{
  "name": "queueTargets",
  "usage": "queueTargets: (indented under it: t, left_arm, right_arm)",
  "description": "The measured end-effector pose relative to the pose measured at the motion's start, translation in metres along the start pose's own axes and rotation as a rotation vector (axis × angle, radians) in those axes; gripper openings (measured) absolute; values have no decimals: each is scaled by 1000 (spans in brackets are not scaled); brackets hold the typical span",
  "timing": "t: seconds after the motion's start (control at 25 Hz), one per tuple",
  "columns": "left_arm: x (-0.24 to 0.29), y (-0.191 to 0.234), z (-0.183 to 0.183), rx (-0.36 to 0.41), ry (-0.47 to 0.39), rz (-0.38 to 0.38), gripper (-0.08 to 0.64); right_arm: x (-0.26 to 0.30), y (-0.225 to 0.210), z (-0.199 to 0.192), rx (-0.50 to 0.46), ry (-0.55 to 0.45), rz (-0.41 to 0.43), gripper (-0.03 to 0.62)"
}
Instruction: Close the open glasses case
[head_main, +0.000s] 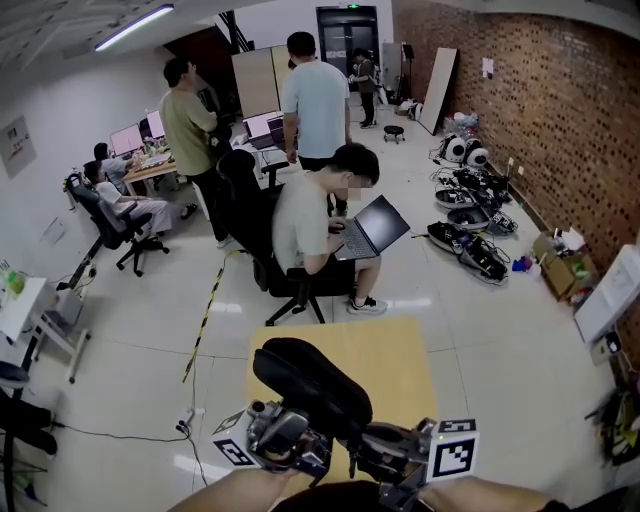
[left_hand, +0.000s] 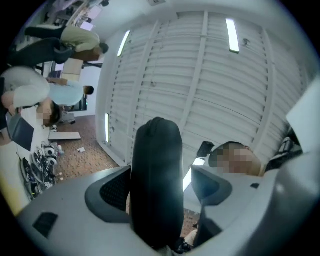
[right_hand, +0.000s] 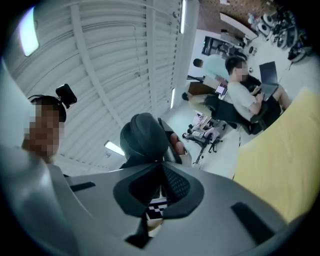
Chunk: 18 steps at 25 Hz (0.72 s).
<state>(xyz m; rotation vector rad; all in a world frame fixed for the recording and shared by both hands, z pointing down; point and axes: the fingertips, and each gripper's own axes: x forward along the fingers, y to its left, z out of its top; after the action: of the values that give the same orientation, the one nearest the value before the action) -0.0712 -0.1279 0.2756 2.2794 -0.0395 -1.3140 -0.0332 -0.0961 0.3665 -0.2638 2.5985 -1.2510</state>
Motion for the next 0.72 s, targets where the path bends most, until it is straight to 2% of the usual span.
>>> queueTargets:
  t: [0.12, 0.16, 0.24, 0.36, 0.56, 0.64, 0.72]
  left_arm:
    - [2, -6, -7, -29, 19, -42, 353]
    - [2, -6, -5, -35, 16, -43, 300]
    - [4, -6, -2, -45, 15, -34, 278]
    - [4, -5, 3, -51, -6, 2, 272]
    - [-15, 12, 25, -108, -87, 114, 260]
    - [-23, 14, 33, -145, -142, 152, 259]
    - [-23, 8, 45, -198, -235, 130, 259]
  right_arm:
    - [3, 10, -6, -3, 38, 40, -15]
    - [3, 11, -5, -7, 39, 45, -15]
    - [1, 15, -2, -53, 41, 40, -15]
    - [0, 22, 1, -246, 66, -17, -15]
    - [-14, 20, 21, -670, 77, -222, -15]
    - [-20, 23, 23, -760, 87, -265, -15]
    - [-17, 27, 21, -814, 101, -270, -15]
